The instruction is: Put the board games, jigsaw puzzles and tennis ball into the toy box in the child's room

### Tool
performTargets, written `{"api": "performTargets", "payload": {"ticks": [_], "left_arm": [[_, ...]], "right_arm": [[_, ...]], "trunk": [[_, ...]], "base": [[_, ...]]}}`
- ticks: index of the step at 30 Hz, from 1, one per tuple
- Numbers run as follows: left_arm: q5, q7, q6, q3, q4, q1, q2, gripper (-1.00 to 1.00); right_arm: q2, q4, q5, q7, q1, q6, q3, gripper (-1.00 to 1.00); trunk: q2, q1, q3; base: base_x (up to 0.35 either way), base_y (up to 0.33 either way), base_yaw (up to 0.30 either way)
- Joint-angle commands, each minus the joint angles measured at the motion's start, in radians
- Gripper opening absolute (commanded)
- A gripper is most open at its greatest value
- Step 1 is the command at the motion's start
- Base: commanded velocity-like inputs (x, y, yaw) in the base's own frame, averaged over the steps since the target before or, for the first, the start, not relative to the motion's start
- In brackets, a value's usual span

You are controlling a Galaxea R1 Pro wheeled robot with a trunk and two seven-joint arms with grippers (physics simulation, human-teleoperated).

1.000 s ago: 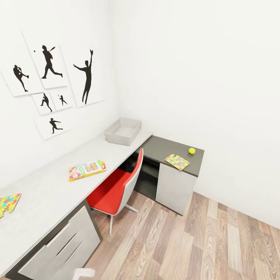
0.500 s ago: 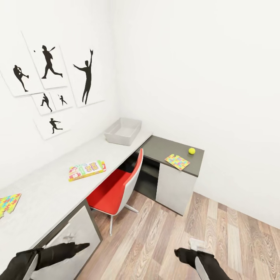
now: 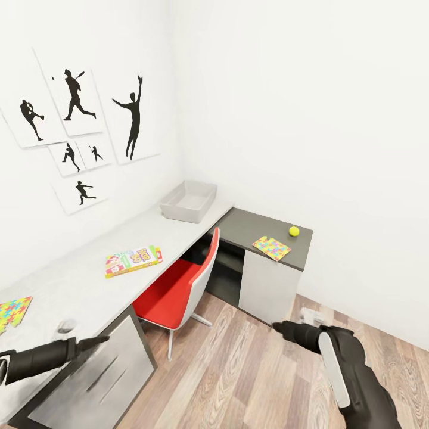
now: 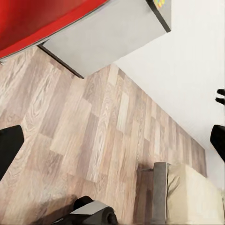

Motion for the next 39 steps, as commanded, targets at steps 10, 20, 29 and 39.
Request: {"api": "performTargets", "payload": {"ticks": [10, 20, 29, 39], "left_arm": [[0.003, -0.211, 0.030, 0.063, -0.011, -0.022, 0.064, 1.00], [0.001, -0.210, 0.028, 0.123, -0.010, -0.075, 0.061, 1.00], [0.004, -0.203, 0.058, 0.146, -0.015, -0.079, 0.050, 1.00], [0.005, -0.106, 0.106, 0.155, -0.096, -0.079, -0.005, 1.00]], "right_arm": [[-0.011, -0.113, -0.368, 0.002, 0.001, 0.045, 0.005, 1.00], [-0.003, -0.120, -0.517, 0.005, 0.001, 0.037, 0.005, 1.00], [-0.020, -0.121, -0.539, 0.151, 0.001, -0.026, -0.017, 1.00], [-0.043, -0.110, -0.526, 0.399, 0.001, -0.075, -0.085, 1.00]], "trunk": [[-0.002, 0.001, -0.002], [-0.002, 0.001, -0.002], [-0.002, 0.001, -0.002], [-0.002, 0.001, -0.002]], "base": [[0.000, 0.000, 0.000], [0.000, 0.000, 0.000], [0.000, 0.000, 0.000], [0.001, 0.000, 0.000]]}}
